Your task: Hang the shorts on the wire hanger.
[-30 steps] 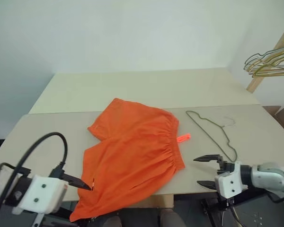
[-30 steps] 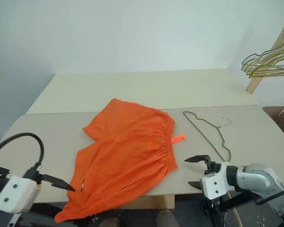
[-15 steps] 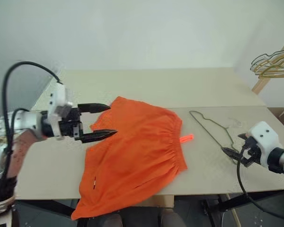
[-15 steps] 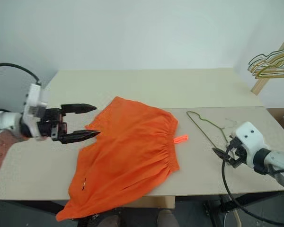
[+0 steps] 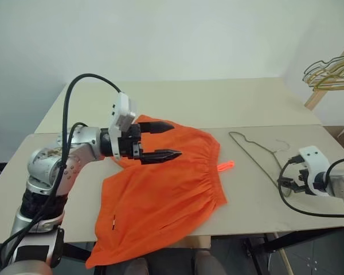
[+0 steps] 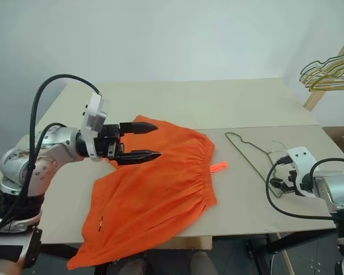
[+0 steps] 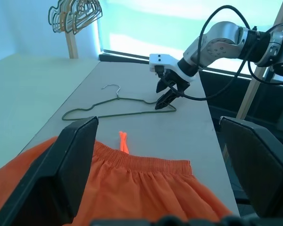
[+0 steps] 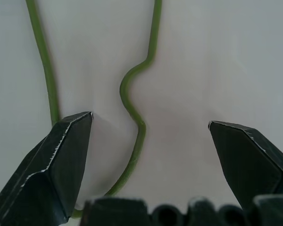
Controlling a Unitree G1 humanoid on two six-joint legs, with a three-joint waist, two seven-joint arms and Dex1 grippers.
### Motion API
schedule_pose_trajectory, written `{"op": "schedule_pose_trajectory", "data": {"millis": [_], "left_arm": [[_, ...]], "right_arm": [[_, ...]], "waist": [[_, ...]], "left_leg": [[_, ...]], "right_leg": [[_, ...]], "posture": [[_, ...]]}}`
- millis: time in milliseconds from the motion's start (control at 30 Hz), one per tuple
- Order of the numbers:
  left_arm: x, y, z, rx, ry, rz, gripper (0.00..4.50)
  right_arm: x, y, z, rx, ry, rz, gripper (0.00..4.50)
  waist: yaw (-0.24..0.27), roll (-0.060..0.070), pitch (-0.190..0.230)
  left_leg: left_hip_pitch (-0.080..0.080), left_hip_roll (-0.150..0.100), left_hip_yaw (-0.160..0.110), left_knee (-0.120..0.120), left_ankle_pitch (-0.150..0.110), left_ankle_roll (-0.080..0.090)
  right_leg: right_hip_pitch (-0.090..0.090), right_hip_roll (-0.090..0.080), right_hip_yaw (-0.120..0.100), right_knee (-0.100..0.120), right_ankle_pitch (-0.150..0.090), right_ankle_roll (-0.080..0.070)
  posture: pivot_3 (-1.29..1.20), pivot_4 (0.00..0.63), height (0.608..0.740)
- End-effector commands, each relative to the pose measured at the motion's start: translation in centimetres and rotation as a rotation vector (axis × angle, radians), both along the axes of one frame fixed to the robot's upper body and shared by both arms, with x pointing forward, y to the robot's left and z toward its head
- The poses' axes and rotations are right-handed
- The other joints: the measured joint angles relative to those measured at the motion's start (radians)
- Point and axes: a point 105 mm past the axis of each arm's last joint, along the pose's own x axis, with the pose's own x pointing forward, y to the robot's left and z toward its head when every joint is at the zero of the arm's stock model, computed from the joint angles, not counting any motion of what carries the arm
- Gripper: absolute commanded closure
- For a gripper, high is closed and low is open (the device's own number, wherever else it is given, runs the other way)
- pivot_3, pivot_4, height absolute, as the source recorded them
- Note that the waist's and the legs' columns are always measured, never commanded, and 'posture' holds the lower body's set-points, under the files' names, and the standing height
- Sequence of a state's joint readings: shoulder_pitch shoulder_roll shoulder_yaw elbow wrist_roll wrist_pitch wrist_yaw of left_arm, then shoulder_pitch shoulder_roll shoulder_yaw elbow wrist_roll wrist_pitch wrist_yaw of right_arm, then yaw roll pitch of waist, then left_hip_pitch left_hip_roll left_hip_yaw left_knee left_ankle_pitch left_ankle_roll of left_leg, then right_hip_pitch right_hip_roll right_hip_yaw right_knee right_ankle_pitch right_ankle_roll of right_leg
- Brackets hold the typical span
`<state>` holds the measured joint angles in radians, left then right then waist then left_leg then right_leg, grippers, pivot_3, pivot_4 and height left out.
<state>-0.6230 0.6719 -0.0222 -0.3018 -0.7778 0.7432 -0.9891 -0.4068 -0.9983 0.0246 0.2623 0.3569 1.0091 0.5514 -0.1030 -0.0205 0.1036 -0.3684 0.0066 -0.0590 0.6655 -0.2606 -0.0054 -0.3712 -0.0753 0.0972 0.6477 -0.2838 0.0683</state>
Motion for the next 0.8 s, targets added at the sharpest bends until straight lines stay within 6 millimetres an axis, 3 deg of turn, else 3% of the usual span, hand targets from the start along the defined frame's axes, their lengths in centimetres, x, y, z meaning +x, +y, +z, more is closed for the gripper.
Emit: {"op": "schedule_pose_trajectory", "data": {"millis": [33,333,400,567,700,800], "left_arm": [[-0.4,0.1,0.5,0.014,-0.045,0.008,0.0],[-0.2,0.0,0.3,0.019,-0.058,0.019,0.0],[-0.1,-0.2,0.4,0.017,-0.065,0.016,0.0],[0.5,-0.6,0.6,0.019,-0.088,-0.001,0.0],[1.2,-1.1,0.9,0.012,-0.103,-0.019,0.0],[1.9,-1.4,1.2,0.003,-0.122,-0.026,0.0]], "right_arm": [[-0.7,-0.4,-1.1,0.033,0.067,-0.038,1.17],[-0.7,-0.6,-0.7,0.036,0.04,-0.099,4.04],[-0.7,-0.8,-0.4,-0.015,0.017,-0.1,4.48],[-0.5,-0.9,1.3,-0.118,-0.084,-0.095,4.48],[0.4,-0.5,4.5,-0.317,-0.28,-0.017,4.48],[1.2,1.1,7.8,-0.531,-0.481,0.13,4.48]], "waist": [[0.002,-0.001,0.0],[0.007,-0.004,0.0],[0.007,-0.004,0.0],[0.006,-0.003,0.0],[-0.001,0.0,-0.001],[-0.02,0.002,-0.002]], "left_leg": [[0.0,0.0,0.0,0.001,0.0,0.0],[0.0,0.0,-0.001,0.002,0.0,0.0],[0.0,0.0,-0.001,0.002,0.0,0.0],[-0.001,0.0,-0.001,0.002,0.0,0.0],[-0.003,0.0,-0.001,0.002,0.0,0.0],[-0.004,-0.001,0.0,0.002,0.0,-0.001]], "right_leg": [[0.0,0.0,0.0,0.0,0.0,0.0],[0.001,0.0,-0.001,0.0,0.001,0.001],[0.001,0.0,-0.001,0.0,0.001,0.001],[0.001,-0.001,-0.001,0.0,0.001,0.001],[-0.001,-0.001,-0.001,0.0,0.001,0.001],[-0.003,-0.001,0.0,0.0,0.001,0.001]], "posture": [[-0.1,0.097,0.74],[-0.11,0.081,0.74],[-0.12,0.075,0.74],[-0.16,0.058,0.74],[-0.2,0.046,0.74],[-0.22,0.038,0.74]]}}
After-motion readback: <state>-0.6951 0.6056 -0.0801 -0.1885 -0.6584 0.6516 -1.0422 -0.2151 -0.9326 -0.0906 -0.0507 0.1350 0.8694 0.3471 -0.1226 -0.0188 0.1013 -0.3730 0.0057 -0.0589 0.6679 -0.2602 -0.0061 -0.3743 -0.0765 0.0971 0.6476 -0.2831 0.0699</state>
